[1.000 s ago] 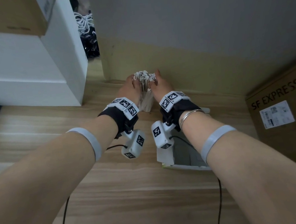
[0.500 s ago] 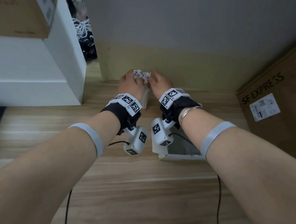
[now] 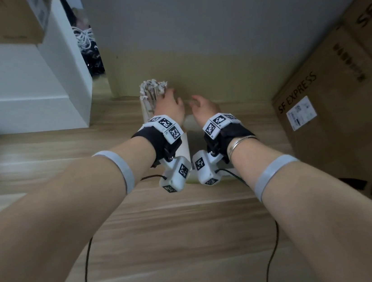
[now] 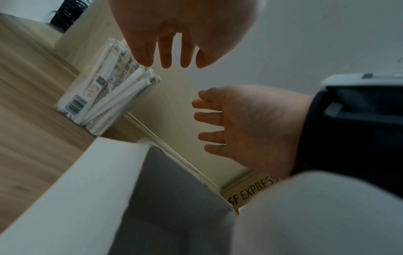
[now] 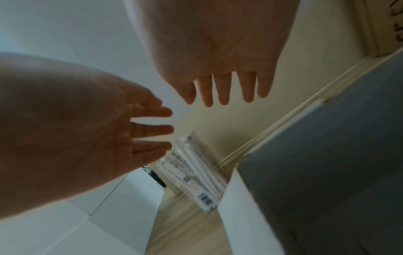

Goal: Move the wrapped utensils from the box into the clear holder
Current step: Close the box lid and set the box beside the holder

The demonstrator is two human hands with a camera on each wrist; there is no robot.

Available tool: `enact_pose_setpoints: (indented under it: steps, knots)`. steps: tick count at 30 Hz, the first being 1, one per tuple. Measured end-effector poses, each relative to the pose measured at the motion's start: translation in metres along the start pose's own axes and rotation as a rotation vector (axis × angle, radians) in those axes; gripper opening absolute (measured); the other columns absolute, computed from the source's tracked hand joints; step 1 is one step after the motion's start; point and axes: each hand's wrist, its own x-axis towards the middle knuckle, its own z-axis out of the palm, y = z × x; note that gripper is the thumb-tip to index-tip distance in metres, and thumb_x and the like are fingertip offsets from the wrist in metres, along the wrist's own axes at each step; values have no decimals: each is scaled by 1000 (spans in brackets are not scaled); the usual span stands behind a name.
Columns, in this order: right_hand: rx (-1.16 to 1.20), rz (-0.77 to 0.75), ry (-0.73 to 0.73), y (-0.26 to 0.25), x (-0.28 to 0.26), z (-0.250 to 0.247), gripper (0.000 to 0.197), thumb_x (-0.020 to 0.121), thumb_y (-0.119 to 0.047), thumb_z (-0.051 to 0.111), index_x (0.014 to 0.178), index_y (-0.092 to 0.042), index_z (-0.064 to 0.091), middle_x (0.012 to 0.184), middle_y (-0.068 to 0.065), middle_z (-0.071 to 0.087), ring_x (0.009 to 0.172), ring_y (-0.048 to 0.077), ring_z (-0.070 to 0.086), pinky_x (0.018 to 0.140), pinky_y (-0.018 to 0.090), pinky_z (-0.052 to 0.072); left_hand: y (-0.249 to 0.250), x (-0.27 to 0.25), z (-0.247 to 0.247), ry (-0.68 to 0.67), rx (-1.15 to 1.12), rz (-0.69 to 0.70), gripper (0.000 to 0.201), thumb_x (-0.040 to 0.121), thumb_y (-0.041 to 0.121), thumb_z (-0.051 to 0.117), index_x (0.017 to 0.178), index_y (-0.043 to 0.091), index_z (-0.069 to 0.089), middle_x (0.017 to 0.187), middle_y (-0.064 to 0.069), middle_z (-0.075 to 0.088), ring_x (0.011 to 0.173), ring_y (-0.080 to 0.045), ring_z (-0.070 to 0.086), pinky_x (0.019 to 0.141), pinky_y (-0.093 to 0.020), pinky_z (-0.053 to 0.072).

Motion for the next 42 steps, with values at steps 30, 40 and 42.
enact_pose_setpoints:
  steps: [30,40,42]
  knots:
    - [-57,307,-25,108,-24,-11,54,91,-31,48,142,-25,31,126,10,60,108,32,60,92,36,47,-43,-40,24,-377,591,-210,47,91,10,49,135,-1,35,133,-25,47,118,-40,52,95,-44,44]
    - [-191,272,-127,112,-26,-18,22,85,-36,52,99,-22,59,118,9,57,106,29,56,91,33,44,-39,-52,16,-412,635,-219,58,92,6,47,142,1,19,142,-26,34,130,-40,40,104,-50,39]
    - [-187,240,-71,112,-25,-27,12,83,-30,58,91,-21,57,98,3,59,91,24,55,78,27,41,-35,-54,16,-410,676,-220,60,93,5,45,144,-1,15,147,-27,29,135,-41,35,107,-49,37]
